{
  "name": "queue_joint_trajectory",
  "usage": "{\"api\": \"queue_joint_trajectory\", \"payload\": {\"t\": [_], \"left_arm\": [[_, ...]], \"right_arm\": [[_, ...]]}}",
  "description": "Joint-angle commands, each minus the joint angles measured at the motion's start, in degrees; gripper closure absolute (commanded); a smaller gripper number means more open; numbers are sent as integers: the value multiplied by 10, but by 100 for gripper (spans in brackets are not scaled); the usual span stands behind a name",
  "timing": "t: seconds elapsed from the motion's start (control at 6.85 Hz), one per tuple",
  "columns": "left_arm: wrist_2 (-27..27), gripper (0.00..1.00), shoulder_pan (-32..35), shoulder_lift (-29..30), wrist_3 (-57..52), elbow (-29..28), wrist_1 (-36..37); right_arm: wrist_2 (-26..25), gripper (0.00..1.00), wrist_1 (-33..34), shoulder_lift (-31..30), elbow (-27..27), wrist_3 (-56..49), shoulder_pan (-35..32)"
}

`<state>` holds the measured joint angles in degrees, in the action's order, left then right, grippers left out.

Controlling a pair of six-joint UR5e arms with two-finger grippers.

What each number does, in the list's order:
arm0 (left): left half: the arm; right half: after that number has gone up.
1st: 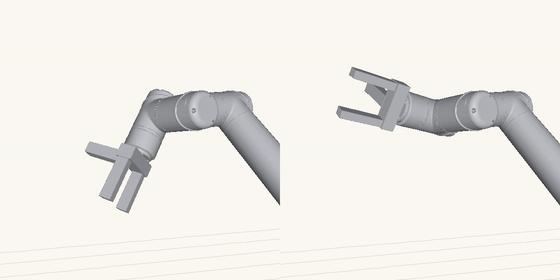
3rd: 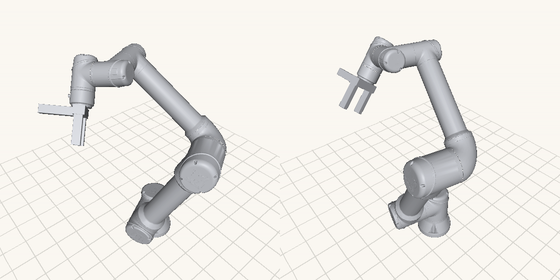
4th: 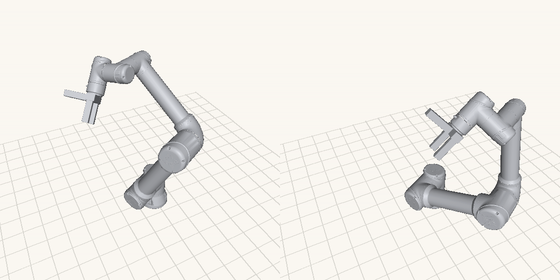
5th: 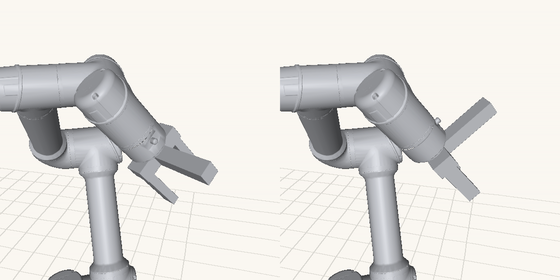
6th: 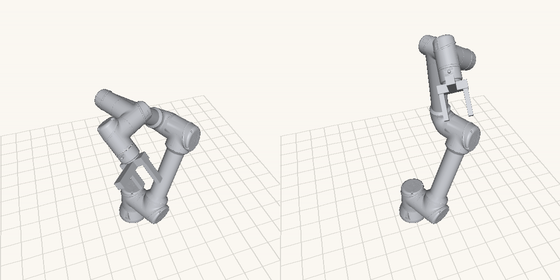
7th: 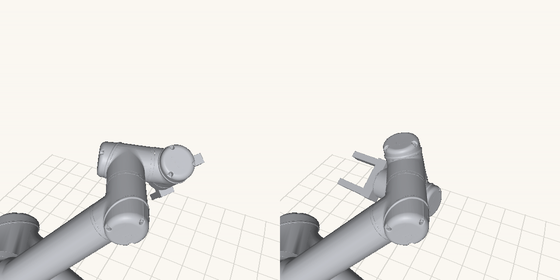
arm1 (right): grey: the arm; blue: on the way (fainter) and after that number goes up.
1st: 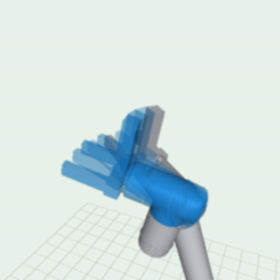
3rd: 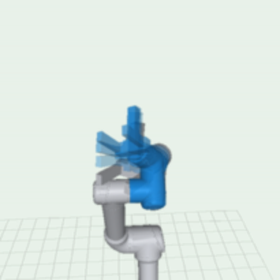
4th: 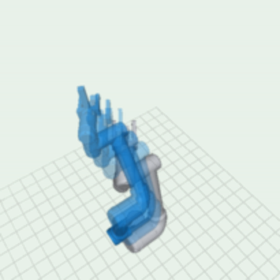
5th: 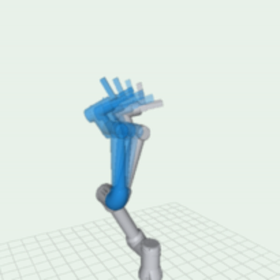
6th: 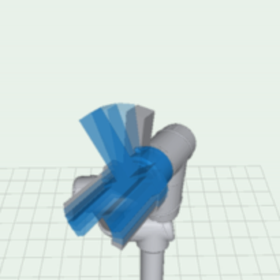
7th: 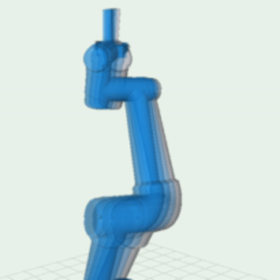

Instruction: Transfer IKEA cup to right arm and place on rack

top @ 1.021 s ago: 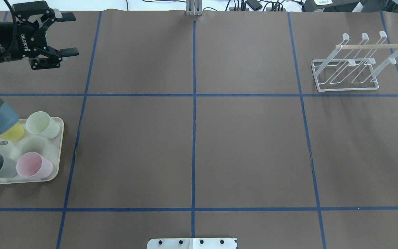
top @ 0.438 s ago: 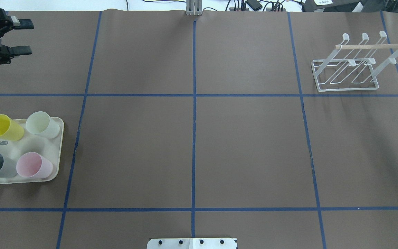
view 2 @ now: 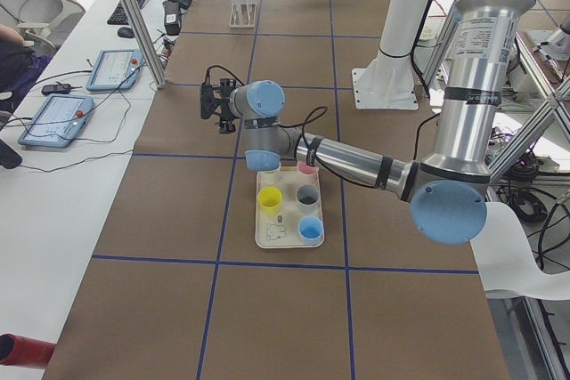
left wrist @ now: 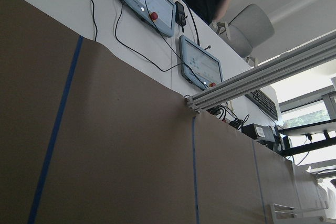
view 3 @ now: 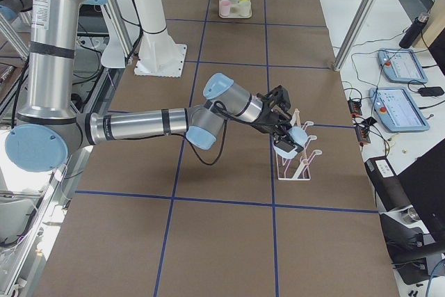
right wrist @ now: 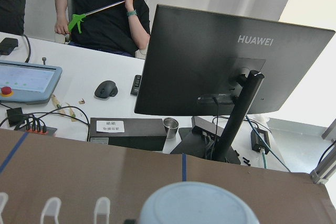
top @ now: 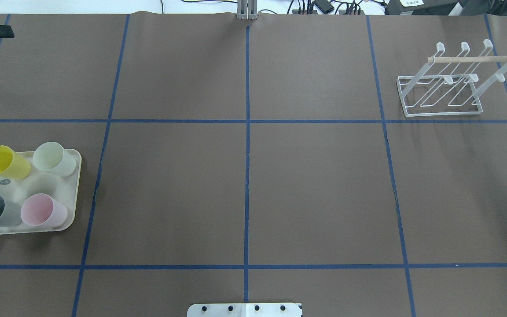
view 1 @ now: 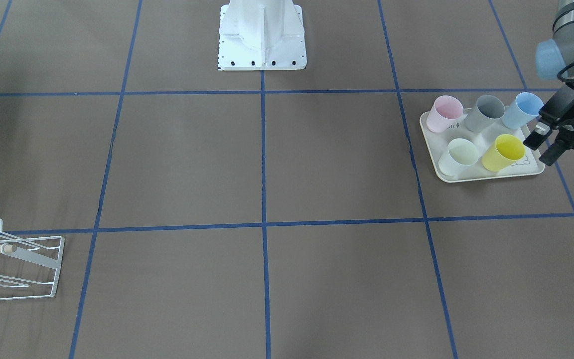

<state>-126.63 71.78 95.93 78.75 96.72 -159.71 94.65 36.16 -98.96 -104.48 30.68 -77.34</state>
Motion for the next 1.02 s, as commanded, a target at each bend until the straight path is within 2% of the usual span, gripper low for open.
{"api": "queue_joint_trajectory", "payload": {"t": [0.0, 0.15, 0.44, 0.88], "left_arm": [[-5, 0, 28, -23, -124, -8, 40], [2, 0, 29, -23, -158, -7, 68], [3, 0, 43, -24, -232, -9, 105], [12, 0, 42, -27, -234, -14, 105]], "right_arm": [[-30, 100, -48, -22, 5, -5, 2], [-52, 100, -61, -23, 8, 1, 18], [-135, 100, -88, -22, 10, 44, 78], [-269, 100, -154, -16, 69, 119, 175]]}}
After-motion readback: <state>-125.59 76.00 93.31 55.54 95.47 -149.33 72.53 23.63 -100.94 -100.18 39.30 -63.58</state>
